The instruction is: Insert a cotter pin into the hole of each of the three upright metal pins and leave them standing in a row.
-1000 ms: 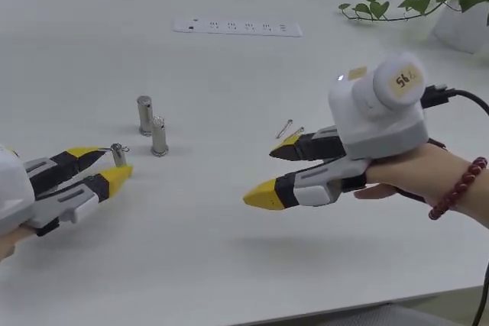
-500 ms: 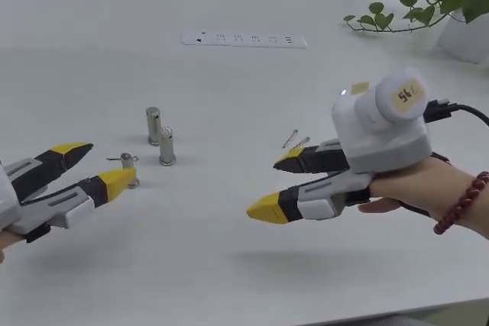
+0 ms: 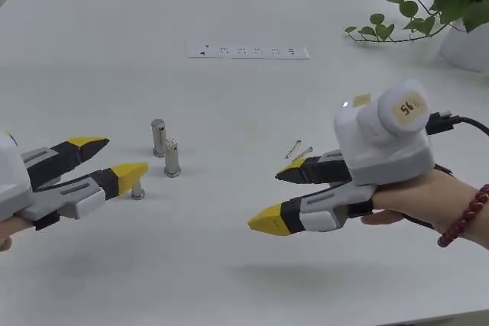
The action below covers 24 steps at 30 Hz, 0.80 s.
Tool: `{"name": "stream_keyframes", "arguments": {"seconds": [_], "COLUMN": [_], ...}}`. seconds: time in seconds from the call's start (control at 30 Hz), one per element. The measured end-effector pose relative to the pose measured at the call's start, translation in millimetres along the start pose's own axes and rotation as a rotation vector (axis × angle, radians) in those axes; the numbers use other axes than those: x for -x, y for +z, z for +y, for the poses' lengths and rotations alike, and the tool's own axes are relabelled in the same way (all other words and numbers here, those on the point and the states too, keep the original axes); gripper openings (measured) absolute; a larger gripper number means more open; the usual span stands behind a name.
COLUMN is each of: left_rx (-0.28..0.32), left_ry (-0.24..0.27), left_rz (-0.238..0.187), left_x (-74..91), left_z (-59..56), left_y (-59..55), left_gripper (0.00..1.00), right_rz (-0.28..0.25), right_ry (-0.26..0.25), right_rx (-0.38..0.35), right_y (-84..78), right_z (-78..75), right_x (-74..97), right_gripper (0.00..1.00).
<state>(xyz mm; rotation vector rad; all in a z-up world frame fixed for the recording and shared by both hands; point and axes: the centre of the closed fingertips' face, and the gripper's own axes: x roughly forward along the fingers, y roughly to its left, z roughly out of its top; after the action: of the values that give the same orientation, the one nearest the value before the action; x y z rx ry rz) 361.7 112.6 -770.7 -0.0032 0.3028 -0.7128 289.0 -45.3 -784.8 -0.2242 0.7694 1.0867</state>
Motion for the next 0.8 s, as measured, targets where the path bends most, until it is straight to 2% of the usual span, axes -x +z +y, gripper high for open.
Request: {"name": "stream_keyframes", "arguments": {"seconds": [0.1, 0.23, 0.5, 0.63, 0.8], "left_rx": [-0.029, -0.044, -0.063, -0.059, -0.068], "left_ry": [-0.014, -0.034, -0.057, -0.064, -0.075], "left_rz": [0.027, 0.043, 0.107, 0.112, 0.137], "left_x": [-5.5, -15.0, -32.8, -40.2, -48.9], "left_z": [-2.6, -5.0, -5.4, -4.4, -4.9], "left_y": [1.9, 3.3, -3.2, -2.6, -9.3], "left_gripper": [0.42, 0.41, 0.38, 0.36, 0.33], "right_rz": [-0.005, -0.015, -0.026, -0.027, -0.031], "right_ry": [-0.003, -0.004, -0.013, -0.018, -0.025], "right_rx": [-0.001, -0.007, -0.013, -0.018, -0.027], "right_y": [-1.3, -1.0, -1.9, -4.0, -5.8], "right_z": [-0.3, 0.5, -0.2, -1.4, -4.4], "right_x": [2.2, 4.4, 9.2, 10.4, 12.0], "right_gripper": [0.59, 0.59, 0.59, 0.59, 0.59]}}
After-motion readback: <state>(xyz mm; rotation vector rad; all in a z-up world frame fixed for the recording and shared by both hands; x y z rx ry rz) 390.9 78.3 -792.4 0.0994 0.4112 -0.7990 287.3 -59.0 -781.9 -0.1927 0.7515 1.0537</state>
